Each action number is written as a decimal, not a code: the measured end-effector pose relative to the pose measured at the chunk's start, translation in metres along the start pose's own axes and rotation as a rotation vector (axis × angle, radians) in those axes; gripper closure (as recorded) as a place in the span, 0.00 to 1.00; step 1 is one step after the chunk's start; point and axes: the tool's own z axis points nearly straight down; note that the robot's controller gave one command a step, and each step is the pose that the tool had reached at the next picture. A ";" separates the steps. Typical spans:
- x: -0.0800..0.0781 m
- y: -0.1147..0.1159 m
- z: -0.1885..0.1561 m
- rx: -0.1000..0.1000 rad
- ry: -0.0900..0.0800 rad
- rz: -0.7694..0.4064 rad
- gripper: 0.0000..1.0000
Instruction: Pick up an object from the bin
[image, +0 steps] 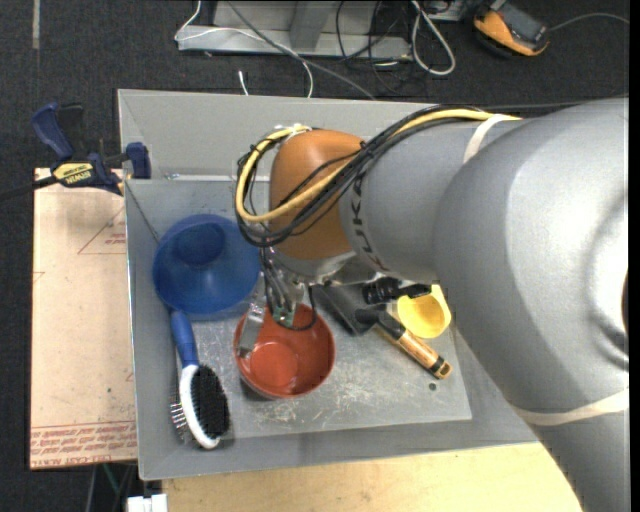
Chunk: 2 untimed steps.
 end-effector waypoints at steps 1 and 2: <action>-0.043 -0.088 0.040 0.004 -0.019 -0.154 0.00; -0.015 0.034 0.035 -0.002 -0.010 -0.257 1.00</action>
Offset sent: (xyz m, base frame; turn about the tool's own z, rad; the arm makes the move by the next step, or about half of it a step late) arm 0.0212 0.0280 -0.0406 -0.2550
